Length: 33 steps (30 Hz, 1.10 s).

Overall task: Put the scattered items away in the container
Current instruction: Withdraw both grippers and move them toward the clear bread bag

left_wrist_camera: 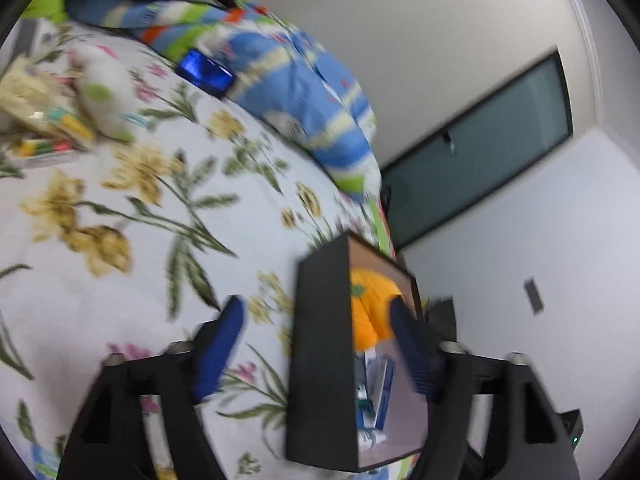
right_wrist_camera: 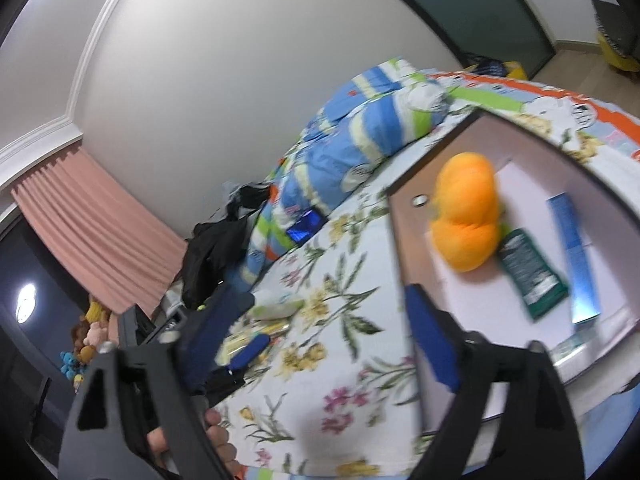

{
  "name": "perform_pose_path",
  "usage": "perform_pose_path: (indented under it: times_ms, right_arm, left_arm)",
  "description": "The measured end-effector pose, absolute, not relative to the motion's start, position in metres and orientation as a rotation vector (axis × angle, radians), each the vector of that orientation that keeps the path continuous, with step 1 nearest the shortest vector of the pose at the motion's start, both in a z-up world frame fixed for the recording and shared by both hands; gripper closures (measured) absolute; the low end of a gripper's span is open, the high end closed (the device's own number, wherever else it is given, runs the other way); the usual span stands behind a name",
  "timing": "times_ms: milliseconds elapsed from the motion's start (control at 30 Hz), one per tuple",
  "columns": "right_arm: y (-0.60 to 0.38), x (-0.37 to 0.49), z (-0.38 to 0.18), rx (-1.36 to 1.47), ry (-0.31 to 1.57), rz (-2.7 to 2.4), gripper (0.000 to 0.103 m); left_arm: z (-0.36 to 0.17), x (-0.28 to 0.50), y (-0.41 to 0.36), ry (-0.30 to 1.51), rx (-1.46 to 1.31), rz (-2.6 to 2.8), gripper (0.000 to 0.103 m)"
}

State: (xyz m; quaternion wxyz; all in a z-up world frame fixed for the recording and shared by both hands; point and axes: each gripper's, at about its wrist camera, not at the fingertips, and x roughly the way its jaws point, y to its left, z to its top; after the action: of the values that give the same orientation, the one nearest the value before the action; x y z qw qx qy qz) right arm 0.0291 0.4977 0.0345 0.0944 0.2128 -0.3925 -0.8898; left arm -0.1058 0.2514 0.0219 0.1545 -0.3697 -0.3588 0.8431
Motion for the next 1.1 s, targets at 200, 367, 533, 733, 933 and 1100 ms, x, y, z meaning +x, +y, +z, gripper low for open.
perform_pose_path:
  times_ms: [200, 367, 533, 733, 933, 1100]
  right_arm:
    - [0.435, 0.012, 0.047, 0.682, -1.09, -2.575, 0.0]
    - [0.394, -0.012, 0.039, 0.836, -1.174, -2.453, 0.0]
    - [0.347, -0.028, 0.037, 0.886, -1.14, -2.408, 0.0]
    - [0.298, -0.051, 0.038, 0.988, -1.069, -2.44, 0.0]
    - [0.247, -0.073, 0.049, 1.051, -0.774, -2.588, 0.0]
    - [0.21, -0.089, 0.041, 1.047, -0.66, -2.547, 0.0]
  left_arm:
    - [0.026, -0.086, 0.167, -1.183, -0.995, 2.453, 0.008]
    - [0.038, -0.065, 0.092, -1.233, -0.892, 2.531, 0.001]
    - [0.048, -0.048, 0.009, -1.277, -0.845, 2.633, 0.001]
    - [0.047, -0.032, -0.088, -1.331, -0.825, 2.772, 0.001]
    - [0.027, -0.034, -0.149, -1.395, -0.864, 2.788, 0.001]
    - [-0.003, -0.044, -0.167, -1.486, -0.925, 2.686, 0.001]
